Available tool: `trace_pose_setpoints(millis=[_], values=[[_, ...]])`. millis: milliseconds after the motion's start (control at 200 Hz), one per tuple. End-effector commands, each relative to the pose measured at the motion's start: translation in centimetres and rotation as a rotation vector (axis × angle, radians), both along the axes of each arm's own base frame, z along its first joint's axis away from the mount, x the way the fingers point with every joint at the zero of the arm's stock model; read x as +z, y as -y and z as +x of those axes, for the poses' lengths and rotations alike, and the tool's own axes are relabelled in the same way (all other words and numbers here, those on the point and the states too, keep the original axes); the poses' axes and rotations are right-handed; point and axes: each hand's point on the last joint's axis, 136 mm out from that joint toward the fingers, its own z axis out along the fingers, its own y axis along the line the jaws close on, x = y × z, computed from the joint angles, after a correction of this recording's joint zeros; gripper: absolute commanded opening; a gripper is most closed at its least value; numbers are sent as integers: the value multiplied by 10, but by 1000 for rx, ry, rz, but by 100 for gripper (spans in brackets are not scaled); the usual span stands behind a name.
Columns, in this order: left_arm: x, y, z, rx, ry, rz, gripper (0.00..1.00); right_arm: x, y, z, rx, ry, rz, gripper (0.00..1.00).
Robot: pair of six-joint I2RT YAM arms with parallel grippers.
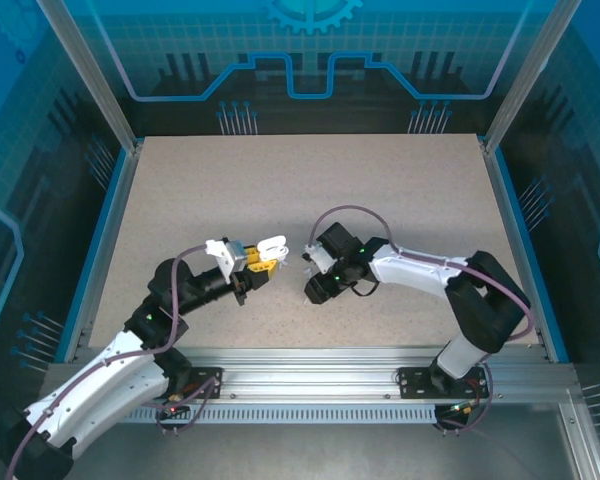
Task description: Insert the wireless bluetooth earbuds into the charging case
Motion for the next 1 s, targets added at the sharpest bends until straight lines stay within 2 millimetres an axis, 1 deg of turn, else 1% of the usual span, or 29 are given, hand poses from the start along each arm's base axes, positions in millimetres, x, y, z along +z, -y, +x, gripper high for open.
trace_pose_setpoints(millis=[0, 175, 460, 810, 995], values=[[3, -1, -1, 6, 18, 4, 0, 2, -22, -1, 43, -18, 45, 49], [1, -1, 0, 8, 19, 10, 0, -8, -27, -1, 52, -32, 28, 44], [2, -1, 0, 9, 22, 12, 0, -18, -22, 3, 57, -25, -35, 42], [1, -1, 0, 10, 20, 14, 0, -33, -18, -3, 75, -49, -102, 37], [-1, -1, 0, 10, 11, 19, 0, -37, -15, -6, 77, -57, -116, 34]])
